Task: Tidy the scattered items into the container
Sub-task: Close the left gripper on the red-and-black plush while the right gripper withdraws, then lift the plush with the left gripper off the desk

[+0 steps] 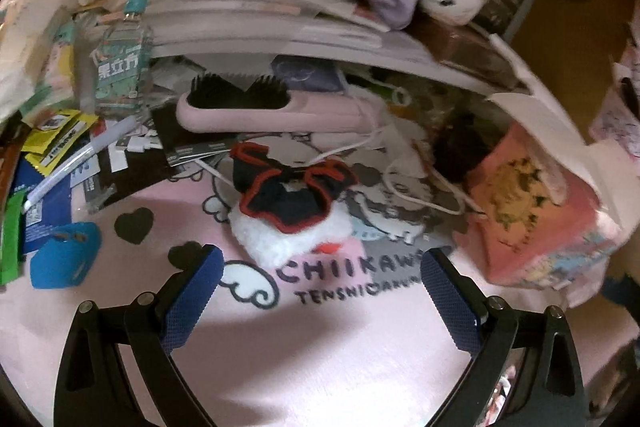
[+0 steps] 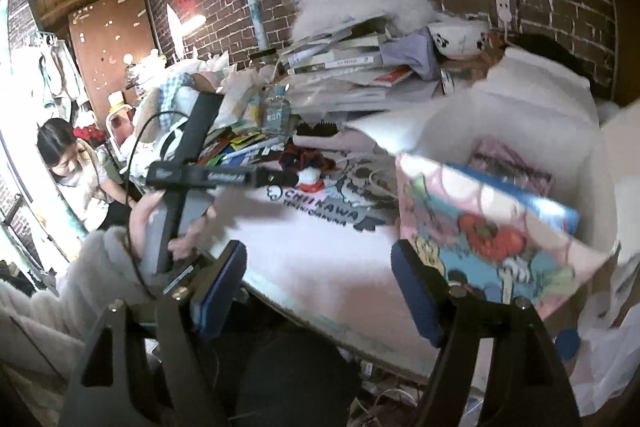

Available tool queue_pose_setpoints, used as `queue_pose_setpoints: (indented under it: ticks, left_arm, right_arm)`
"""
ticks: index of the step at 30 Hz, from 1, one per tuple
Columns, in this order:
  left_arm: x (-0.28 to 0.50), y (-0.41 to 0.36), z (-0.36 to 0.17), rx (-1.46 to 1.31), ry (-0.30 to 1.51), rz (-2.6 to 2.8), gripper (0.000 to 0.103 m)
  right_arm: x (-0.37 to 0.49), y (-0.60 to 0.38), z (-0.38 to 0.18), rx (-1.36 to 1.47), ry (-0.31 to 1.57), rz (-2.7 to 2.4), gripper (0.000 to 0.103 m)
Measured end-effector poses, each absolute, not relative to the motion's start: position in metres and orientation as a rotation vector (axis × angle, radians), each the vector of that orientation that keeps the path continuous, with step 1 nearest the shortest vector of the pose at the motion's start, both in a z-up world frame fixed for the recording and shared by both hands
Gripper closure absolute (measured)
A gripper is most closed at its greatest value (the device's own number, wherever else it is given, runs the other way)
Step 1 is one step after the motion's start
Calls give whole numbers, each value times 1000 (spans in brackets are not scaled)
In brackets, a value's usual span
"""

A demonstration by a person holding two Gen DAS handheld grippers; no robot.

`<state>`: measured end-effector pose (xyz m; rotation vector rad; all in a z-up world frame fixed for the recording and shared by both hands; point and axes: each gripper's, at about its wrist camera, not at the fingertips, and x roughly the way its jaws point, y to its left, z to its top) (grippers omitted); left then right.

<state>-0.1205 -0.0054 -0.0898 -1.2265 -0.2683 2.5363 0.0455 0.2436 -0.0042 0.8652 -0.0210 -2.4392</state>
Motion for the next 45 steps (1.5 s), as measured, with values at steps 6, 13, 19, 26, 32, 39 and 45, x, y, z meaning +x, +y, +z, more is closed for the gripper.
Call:
queue_pose_setpoints:
  ticks: [6, 13, 19, 26, 32, 39, 45]
  left_arm:
    - [-134, 9, -92, -1268, -173, 2632, 5]
    - [-147, 26, -100, -1316, -39, 2682, 22]
    - [-150, 30, -109, -1328, -1, 2709, 34]
    - [-148, 35, -109, -1309, 46, 2744, 39]
    - [-147, 27, -107, -1297, 1, 2741, 43]
    - [-146, 23, -106, -1291, -13, 2735, 45]
    - [-145, 22, -105, -1282, -31, 2732, 46]
  right_arm:
    - [46, 258, -17, 880, -89, -2425, 31]
    - [45, 265, -22, 876, -118, -2404, 31]
    - [44, 266, -25, 859, -153, -2382, 31]
    - [36, 241, -29, 837, -143, -2299, 31]
    - [21, 215, -33, 857, -140, -2277, 31]
    - [3, 200, -41, 923, -157, -2315, 31]
    - [-3, 199, -44, 952, -167, -2416, 13]
